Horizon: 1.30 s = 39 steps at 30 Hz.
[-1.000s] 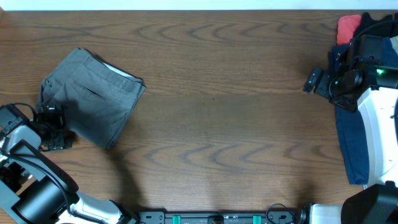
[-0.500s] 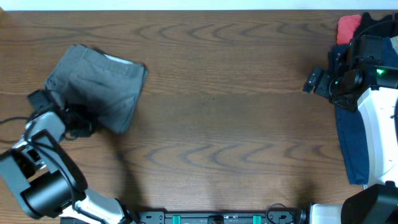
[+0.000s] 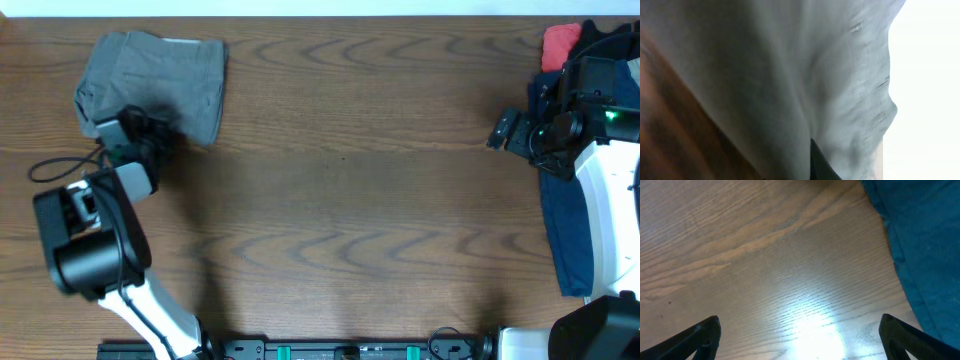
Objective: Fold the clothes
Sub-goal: 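Push the shorts to the far edge and release with the left gripper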
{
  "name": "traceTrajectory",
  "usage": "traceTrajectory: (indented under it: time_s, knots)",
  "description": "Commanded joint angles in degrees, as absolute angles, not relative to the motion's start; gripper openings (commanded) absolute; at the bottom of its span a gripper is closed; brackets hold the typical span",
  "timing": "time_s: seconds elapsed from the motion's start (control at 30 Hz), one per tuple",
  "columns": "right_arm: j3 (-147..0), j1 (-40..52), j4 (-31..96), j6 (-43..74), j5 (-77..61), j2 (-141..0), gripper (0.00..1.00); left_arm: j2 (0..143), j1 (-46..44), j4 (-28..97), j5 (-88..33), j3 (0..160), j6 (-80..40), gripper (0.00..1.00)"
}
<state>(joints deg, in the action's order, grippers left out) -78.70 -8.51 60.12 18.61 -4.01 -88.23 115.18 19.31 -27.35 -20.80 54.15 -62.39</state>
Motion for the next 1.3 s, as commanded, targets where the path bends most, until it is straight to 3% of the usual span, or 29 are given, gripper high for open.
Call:
traceTrajectory:
  time_s: [0.0, 0.43, 0.5, 0.67, 0.7, 0.73, 0.87, 1.0, 1.27]
  knots:
    - [-78.96, -8.45, 60.03, 18.37, -3.44, -88.12, 0.99, 120.73, 18.48, -30.28, -19.84, 55.42, -66.17, 0.06]
    - [-78.96, -8.45, 60.03, 18.37, -3.44, -88.12, 0.99, 126.34, 17.58, -31.83, -17.87, 63.07, -60.25, 0.07]
    - [-78.96, -8.45, 60.03, 18.37, -3.44, -88.12, 0.99, 126.34, 17.58, -31.83, -17.87, 64.05, -60.25, 0.27]
    - [-78.96, -8.45, 60.03, 18.37, -3.42, -88.14, 0.99, 126.34, 17.58, -31.83, -18.87, 64.77, -60.16, 0.27]
    - [-78.96, -8.45, 60.03, 18.37, -3.42, -88.12, 0.99, 126.34, 17.58, -31.79, -19.73, 64.77, -59.96, 0.39]
    - [-78.96, -8.45, 60.03, 18.37, -3.42, -88.12, 0.99, 126.34, 17.61, -31.81, -20.73, 64.77, -59.46, 0.59]
    - [-78.96, -8.45, 60.03, 18.37, -3.44, -88.12, 0.99, 125.67, 18.13, -31.81, -26.06, 64.75, -58.52, 0.68]
    - [-78.96, -8.45, 60.03, 18.37, -3.42, -88.12, 0.99, 124.16, 19.53, -30.96, -31.22, 64.75, -58.57, 0.82]
    - [-78.96, -8.45, 60.03, 18.37, -3.44, -88.12, 0.99, 116.29, 22.85, -12.05, -32.58, 64.75, -58.52, 1.0]
